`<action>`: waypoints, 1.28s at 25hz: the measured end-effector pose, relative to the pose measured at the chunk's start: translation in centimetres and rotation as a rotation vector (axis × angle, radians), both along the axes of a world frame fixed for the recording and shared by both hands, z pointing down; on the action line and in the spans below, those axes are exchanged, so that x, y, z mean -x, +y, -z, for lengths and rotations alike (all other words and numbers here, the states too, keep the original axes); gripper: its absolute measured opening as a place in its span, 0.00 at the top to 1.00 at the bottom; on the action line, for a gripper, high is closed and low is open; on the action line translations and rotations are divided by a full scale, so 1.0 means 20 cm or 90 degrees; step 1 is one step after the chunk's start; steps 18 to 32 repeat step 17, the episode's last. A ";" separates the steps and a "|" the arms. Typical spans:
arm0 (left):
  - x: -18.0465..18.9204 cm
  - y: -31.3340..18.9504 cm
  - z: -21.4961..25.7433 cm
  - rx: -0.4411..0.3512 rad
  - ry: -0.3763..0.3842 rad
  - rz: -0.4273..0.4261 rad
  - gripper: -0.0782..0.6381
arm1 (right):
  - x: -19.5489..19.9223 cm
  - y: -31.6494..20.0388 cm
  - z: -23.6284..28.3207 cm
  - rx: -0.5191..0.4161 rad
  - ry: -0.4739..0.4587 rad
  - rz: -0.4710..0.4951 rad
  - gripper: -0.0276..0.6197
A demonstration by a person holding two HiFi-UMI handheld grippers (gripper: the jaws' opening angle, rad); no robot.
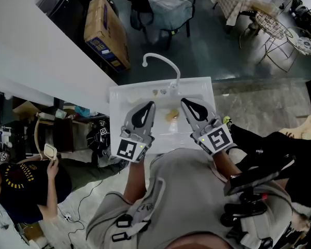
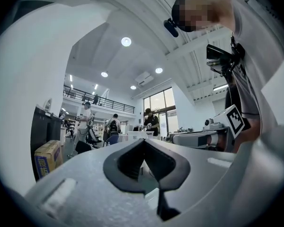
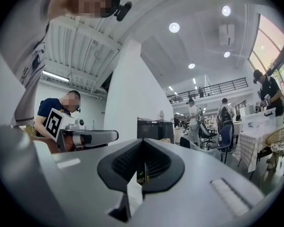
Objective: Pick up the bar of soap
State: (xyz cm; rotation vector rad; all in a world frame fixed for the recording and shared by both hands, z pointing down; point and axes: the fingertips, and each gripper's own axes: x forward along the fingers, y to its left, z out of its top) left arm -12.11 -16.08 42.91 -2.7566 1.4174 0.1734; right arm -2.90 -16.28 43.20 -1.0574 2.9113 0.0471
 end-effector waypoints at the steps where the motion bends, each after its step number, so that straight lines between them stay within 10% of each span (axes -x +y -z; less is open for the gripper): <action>1: 0.00 0.00 0.00 0.003 -0.002 0.000 0.91 | 0.00 0.00 0.00 0.000 0.000 0.001 0.96; 32: -0.03 0.01 -0.03 0.012 -0.004 -0.001 0.91 | -0.01 0.01 -0.02 -0.003 0.008 0.006 0.96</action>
